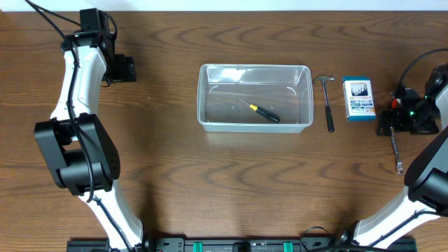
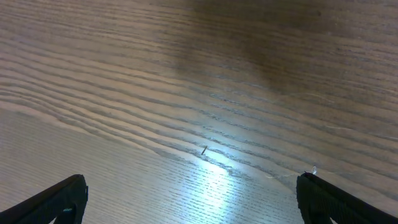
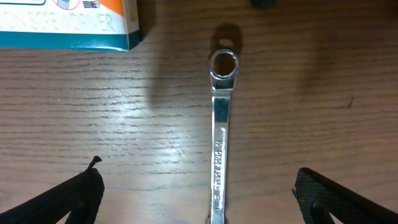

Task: Pack container
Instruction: 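Lower the open right gripper over the silver wrench's shaft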

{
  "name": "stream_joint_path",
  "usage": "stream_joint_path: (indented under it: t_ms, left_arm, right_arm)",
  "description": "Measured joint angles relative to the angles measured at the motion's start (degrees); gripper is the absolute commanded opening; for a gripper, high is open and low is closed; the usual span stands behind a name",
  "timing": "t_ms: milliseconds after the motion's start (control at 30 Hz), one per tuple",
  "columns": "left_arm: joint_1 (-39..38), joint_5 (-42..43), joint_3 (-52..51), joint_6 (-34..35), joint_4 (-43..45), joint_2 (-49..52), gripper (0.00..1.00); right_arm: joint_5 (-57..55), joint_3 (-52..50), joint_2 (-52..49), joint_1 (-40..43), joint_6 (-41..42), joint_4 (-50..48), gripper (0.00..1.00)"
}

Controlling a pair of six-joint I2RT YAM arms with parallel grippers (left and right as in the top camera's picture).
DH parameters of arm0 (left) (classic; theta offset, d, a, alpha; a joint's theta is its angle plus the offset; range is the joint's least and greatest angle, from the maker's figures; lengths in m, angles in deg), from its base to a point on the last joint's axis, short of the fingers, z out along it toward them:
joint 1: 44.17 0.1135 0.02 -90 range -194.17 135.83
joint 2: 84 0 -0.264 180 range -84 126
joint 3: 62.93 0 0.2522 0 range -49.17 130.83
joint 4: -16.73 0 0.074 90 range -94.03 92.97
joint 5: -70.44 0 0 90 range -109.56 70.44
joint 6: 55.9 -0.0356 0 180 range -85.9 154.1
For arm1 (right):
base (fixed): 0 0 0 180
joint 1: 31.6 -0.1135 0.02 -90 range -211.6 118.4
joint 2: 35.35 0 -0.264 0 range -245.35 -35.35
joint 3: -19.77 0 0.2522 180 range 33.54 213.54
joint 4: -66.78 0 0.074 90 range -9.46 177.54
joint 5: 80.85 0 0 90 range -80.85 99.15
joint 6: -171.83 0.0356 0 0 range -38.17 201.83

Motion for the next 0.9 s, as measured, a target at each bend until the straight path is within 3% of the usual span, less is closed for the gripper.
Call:
stream_joint_path:
  t_ms: [900]
  left_arm:
    - [0.0, 0.0, 0.0, 0.0, 0.0, 0.0, 0.98]
  right_arm:
    - [0.1, -0.2, -3.8, 1.4, 0.0, -1.6, 0.99]
